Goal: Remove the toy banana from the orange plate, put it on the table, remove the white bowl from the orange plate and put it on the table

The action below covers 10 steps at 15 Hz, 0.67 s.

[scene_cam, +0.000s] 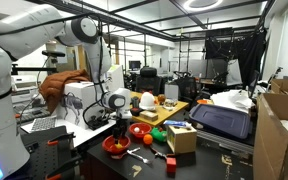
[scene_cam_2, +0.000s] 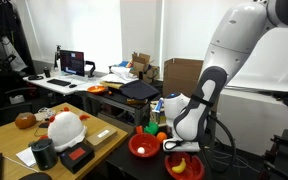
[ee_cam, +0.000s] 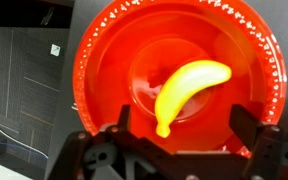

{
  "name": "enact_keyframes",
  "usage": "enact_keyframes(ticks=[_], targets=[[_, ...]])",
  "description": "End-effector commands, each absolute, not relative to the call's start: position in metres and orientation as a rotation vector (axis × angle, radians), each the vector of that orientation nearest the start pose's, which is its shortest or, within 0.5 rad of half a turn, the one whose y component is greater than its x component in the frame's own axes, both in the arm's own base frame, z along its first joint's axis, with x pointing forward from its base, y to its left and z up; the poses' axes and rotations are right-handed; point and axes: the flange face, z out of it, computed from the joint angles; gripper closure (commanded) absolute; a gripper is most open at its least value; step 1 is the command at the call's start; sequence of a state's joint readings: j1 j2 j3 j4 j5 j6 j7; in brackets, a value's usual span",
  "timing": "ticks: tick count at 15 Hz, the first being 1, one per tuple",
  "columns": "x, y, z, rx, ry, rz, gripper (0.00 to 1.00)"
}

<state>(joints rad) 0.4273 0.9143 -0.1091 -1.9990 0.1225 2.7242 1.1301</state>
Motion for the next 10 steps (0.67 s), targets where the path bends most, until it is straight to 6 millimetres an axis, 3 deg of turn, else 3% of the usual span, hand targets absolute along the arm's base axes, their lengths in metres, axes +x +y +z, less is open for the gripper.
enact_keyframes(ticks=[1,5,10], targets=[[0.5237,0.1558,-0.011,-2.957,1.421,0.093,0.0],[0.5324,0.1551,-0.0062,-2.946,1.414,0.051,0.0],[0.5296,0.1585,-0.0082,-2.945,1.408,0.079,0.0]])
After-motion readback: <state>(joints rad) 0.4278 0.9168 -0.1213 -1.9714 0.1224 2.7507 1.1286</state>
